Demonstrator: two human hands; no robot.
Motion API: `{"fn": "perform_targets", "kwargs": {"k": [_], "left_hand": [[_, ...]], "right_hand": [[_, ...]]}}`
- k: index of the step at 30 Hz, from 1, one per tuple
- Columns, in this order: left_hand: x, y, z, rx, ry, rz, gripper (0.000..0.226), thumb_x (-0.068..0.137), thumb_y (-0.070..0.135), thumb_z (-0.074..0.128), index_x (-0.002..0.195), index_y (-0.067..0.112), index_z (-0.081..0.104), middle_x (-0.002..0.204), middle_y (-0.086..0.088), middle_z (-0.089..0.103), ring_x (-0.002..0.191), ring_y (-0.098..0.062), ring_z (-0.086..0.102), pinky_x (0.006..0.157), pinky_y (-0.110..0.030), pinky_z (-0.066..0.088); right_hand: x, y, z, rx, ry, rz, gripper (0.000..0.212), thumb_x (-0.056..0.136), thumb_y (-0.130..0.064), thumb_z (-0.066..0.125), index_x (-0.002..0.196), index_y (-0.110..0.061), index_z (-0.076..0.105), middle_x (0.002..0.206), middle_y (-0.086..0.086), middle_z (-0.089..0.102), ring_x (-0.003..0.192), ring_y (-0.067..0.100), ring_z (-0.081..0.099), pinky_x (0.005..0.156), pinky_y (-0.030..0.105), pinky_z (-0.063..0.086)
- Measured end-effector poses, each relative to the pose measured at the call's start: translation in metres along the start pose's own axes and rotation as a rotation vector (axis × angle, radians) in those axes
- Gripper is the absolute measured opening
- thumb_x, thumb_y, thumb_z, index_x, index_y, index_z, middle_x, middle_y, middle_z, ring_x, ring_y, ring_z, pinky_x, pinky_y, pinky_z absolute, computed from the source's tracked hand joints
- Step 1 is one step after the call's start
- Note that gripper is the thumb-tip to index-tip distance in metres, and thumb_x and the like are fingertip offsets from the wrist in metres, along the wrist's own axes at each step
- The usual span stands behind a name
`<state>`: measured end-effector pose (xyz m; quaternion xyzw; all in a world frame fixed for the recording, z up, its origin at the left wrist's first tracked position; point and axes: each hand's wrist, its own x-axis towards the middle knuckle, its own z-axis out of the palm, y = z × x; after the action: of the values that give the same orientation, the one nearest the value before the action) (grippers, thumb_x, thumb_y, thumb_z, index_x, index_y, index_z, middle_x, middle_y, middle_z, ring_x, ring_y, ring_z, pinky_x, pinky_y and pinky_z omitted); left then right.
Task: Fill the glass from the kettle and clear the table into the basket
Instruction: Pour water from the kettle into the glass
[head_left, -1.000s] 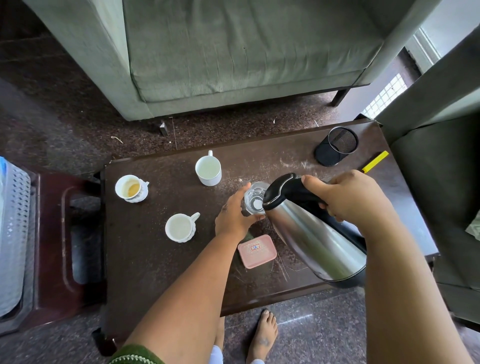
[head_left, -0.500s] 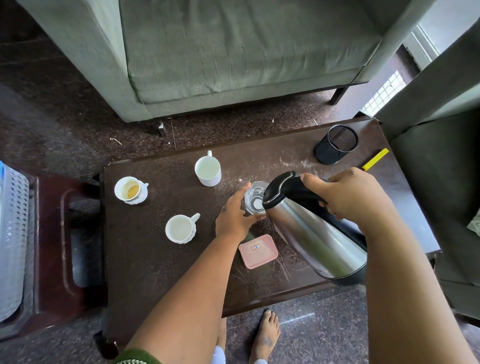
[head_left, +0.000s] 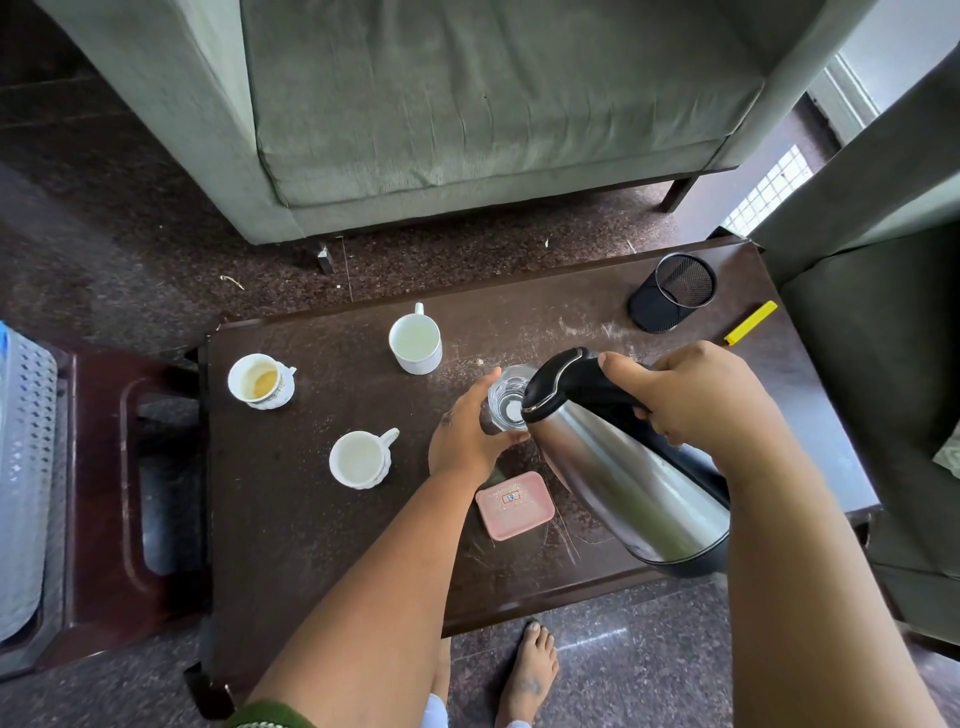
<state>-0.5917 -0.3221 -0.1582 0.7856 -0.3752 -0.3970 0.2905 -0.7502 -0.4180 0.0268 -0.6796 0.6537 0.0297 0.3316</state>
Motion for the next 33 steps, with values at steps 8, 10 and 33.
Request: {"fn": "perform_targets", "kwargs": {"k": [8,10,33], "left_hand": [[0.0016,-0.0015,0.0016,-0.016,0.004,0.004,0.08,0.075,0.037,0.079,0.141,0.047,0.035,0.14,0.014,0.052,0.129,-0.012,0.049,0.098,-0.033,0.041],[0.0015,-0.0019,0.0017,-0.018,0.005,0.005,0.08,0.075,0.038,0.079,0.141,0.047,0.035,0.14,0.014,0.052,0.129,-0.012,0.049,0.098,-0.034,0.041],[0.0042,-0.0065,0.0031,-0.046,0.011,0.018,0.082,0.073,0.034,0.082,0.14,0.048,0.036,0.141,0.014,0.051,0.13,-0.01,0.048,0.099,-0.032,0.038]], "right_hand": [[0.0016,-0.0005,-0.0007,-0.024,0.005,0.002,0.063,0.069,-0.071,0.049,0.046,-0.013,0.06,0.029,-0.005,0.051,0.04,0.013,0.054,0.048,0.027,0.037],[0.0017,-0.0015,-0.0014,-0.031,0.003,0.001,0.063,0.068,-0.071,0.048,0.046,-0.013,0.06,0.029,-0.004,0.051,0.039,0.012,0.054,0.048,0.026,0.036],[0.0037,0.0016,-0.0028,-0.037,0.008,-0.001,0.063,0.07,-0.07,0.05,0.042,-0.014,0.057,0.03,-0.003,0.051,0.039,0.015,0.055,0.049,0.027,0.039]]}}
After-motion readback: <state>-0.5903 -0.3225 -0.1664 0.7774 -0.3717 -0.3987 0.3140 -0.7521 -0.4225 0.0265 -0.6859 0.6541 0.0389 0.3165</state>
